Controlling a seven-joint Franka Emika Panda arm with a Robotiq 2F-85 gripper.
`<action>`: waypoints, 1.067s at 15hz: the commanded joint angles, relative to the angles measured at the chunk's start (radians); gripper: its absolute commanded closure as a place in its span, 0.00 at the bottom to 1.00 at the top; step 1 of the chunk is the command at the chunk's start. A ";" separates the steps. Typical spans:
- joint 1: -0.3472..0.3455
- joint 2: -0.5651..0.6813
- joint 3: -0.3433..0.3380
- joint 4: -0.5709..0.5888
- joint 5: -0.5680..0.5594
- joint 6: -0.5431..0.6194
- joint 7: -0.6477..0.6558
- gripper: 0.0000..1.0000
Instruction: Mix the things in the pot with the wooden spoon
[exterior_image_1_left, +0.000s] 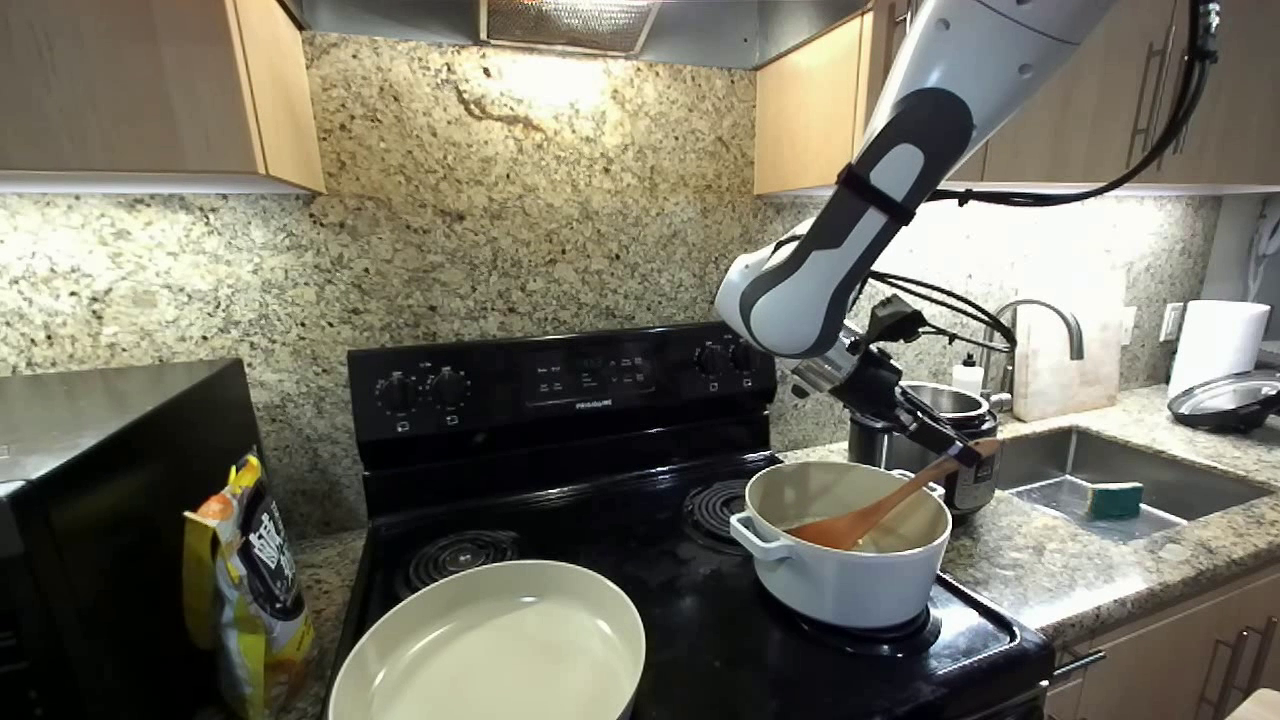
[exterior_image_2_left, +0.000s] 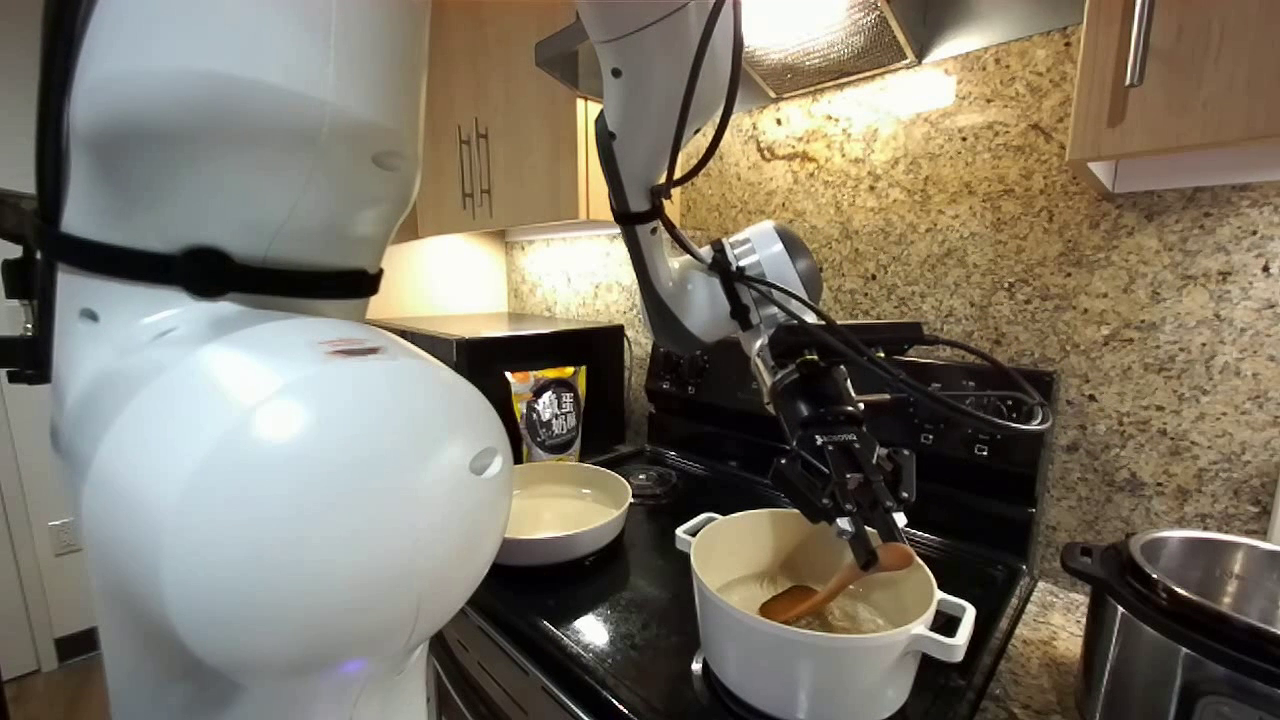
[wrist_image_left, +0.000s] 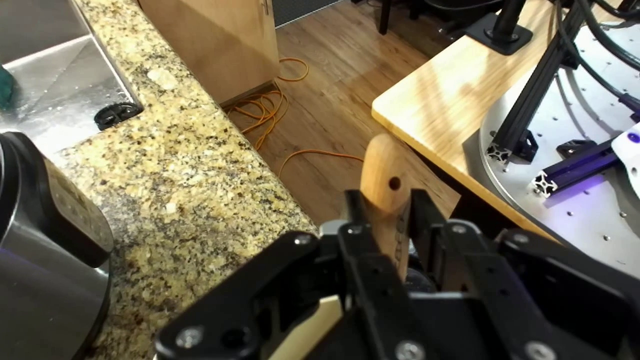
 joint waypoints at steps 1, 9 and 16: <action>-0.016 0.027 -0.009 0.008 0.025 0.023 -0.002 0.93; -0.044 0.118 -0.022 0.044 0.105 0.079 -0.005 0.93; -0.051 0.147 -0.016 0.042 0.120 0.099 -0.009 0.42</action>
